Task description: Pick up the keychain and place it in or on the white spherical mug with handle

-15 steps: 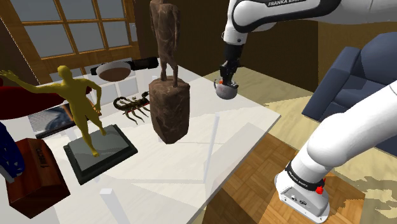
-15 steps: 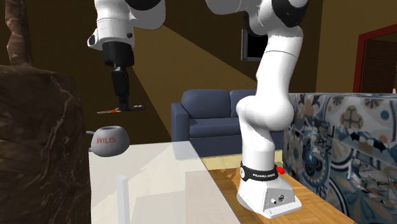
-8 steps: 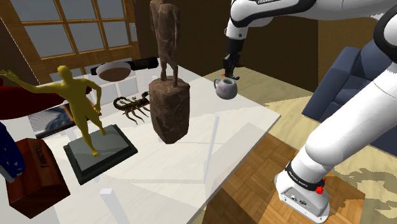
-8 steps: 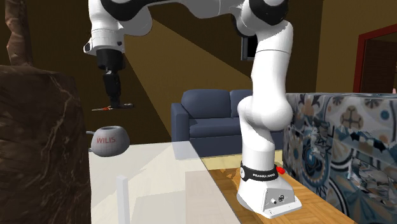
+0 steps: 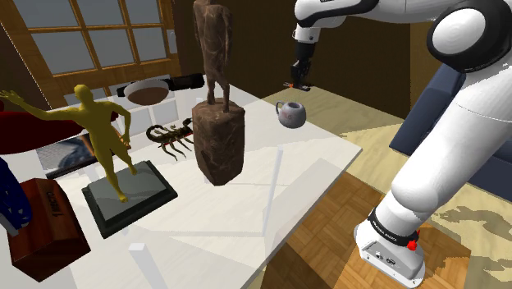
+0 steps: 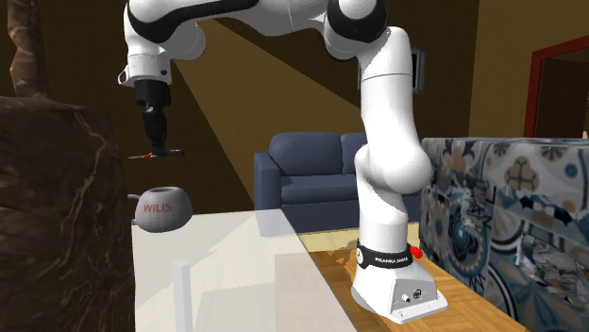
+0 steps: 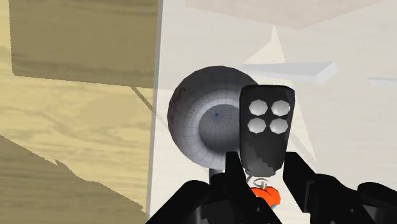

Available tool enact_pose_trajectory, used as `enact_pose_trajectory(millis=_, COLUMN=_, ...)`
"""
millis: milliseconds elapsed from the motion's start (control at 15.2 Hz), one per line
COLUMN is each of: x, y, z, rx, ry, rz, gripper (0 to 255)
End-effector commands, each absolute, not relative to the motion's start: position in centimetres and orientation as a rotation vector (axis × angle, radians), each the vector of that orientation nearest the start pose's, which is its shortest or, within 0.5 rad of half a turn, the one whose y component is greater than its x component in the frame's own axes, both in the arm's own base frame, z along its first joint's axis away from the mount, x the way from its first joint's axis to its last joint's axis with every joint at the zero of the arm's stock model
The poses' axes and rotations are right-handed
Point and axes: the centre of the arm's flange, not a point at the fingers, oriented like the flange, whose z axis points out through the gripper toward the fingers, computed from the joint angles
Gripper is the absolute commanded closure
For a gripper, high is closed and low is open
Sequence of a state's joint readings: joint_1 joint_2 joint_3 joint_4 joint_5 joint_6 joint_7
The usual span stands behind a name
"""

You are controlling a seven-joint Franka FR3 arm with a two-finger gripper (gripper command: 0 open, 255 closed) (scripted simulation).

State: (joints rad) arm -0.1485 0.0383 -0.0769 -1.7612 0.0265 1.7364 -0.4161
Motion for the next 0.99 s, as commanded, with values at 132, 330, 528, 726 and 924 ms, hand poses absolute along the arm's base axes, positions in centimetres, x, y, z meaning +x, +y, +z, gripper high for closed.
enact_pose_trajectory(millis=132, x=56.2, y=-13.4, z=51.1, rx=-3.086, ry=-0.289, rz=0.081, gripper=255)
enact_pose_trajectory(millis=330, x=56.3, y=-13.4, z=49.6, rx=-3.086, ry=-0.289, rz=0.081, gripper=255)
enact_pose_trajectory(millis=528, x=56.3, y=-13.4, z=48.0, rx=-3.086, ry=-0.289, rz=0.081, gripper=255)
enact_pose_trajectory(millis=726, x=56.3, y=-13.4, z=46.4, rx=-3.086, ry=-0.289, rz=0.081, gripper=255)
enact_pose_trajectory(millis=924, x=56.3, y=-13.4, z=44.8, rx=-3.086, ry=-0.289, rz=0.081, gripper=255)
